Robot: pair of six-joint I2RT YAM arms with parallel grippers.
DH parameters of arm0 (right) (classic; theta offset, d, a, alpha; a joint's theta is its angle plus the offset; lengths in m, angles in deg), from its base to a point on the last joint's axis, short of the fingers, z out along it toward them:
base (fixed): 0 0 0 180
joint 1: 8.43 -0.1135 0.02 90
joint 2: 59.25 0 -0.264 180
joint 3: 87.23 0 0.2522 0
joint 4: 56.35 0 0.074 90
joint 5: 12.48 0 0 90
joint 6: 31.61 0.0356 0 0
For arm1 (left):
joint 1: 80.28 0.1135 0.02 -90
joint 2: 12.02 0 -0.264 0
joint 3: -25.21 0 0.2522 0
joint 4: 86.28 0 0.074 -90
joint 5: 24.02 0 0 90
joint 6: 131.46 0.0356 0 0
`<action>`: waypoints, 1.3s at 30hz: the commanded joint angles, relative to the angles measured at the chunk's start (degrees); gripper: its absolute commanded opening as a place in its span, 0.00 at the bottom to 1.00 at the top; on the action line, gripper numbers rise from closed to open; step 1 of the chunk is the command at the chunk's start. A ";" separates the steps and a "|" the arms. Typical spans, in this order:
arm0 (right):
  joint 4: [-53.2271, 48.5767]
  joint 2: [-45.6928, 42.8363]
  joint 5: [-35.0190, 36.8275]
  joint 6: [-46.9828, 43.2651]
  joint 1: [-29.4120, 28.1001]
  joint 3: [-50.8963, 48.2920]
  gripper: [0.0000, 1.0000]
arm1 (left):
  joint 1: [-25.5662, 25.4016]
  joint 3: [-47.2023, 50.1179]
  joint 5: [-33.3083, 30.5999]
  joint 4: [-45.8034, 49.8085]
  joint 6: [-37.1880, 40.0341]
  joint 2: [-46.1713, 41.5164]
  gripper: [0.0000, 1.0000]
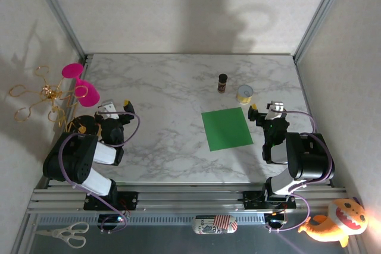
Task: Fold a paper plane with a square sheet of paper (pick it up from the middle)
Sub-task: Move the square sheet of paper to the center of the table.
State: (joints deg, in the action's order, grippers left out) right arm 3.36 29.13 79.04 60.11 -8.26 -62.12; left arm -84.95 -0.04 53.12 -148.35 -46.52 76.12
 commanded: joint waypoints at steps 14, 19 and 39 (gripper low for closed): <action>-39.73 -16.24 5.42 14.48 -1.53 15.71 0.99 | -1.60 -10.40 -2.27 25.76 -0.13 -12.39 0.99; -56.34 -15.43 -0.22 21.61 -3.52 22.91 0.98 | -5.56 -25.61 1.94 49.88 -11.77 -15.60 0.99; -87.49 -5.78 -2.05 47.68 -28.26 32.95 0.92 | -13.09 -39.90 19.94 62.82 -29.68 -3.17 0.99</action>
State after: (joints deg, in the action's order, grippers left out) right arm -83.44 21.22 74.84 101.35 -34.56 -31.60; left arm -97.84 -37.98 71.61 -86.95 -74.72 72.53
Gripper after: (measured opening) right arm 0.920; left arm 0.994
